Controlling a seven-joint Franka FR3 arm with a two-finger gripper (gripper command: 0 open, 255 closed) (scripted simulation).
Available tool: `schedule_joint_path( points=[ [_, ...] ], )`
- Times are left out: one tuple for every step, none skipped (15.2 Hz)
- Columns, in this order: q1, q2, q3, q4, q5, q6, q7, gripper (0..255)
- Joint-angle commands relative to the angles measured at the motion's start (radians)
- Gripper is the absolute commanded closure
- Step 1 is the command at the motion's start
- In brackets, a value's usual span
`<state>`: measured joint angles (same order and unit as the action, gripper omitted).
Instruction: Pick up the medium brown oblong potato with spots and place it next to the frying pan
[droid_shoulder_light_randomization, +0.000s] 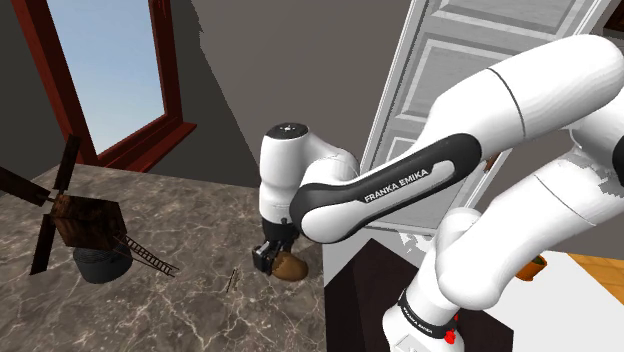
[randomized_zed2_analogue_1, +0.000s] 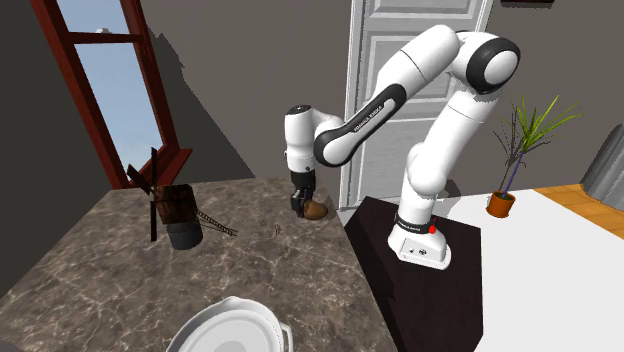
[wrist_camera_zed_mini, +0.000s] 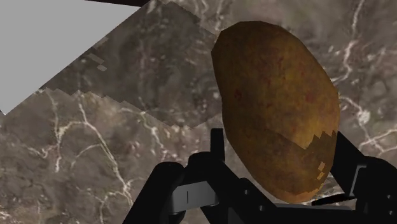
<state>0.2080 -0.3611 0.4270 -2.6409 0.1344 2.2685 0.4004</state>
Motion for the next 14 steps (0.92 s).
schedule_joint_path(
  points=[
    [0.001,-0.018,-0.007,0.012,0.002,-0.03,-0.007,255],
    [0.002,-0.028,-0.01,0.019,0.004,-0.046,-0.009,255],
    [0.003,-0.037,-0.013,0.026,0.005,-0.063,-0.011,255],
    [0.004,-0.046,-0.016,0.033,0.006,-0.079,-0.013,255],
    [0.005,-0.055,-0.019,0.041,0.007,-0.095,-0.015,255],
    [0.006,-0.063,-0.022,0.049,0.008,-0.111,-0.017,255],
    [0.006,-0.071,-0.025,0.057,0.008,-0.127,-0.019,255],
    [0.007,-0.079,-0.028,0.065,0.008,-0.142,-0.02,255],
    [0.007,-0.086,-0.03,0.073,0.009,-0.158,-0.022,255],
    [0.008,-0.093,-0.033,0.082,0.009,-0.173,-0.023,255],
    [0.008,-0.1,-0.036,0.091,0.009,-0.189,-0.025,255],
    [0.008,-0.106,-0.038,0.1,0.009,-0.204,-0.026,255],
    [0.009,-0.112,-0.041,0.109,0.008,-0.219,-0.027,255],
    [0.009,-0.118,-0.044,0.119,0.008,-0.234,-0.028,255]
  ],
)
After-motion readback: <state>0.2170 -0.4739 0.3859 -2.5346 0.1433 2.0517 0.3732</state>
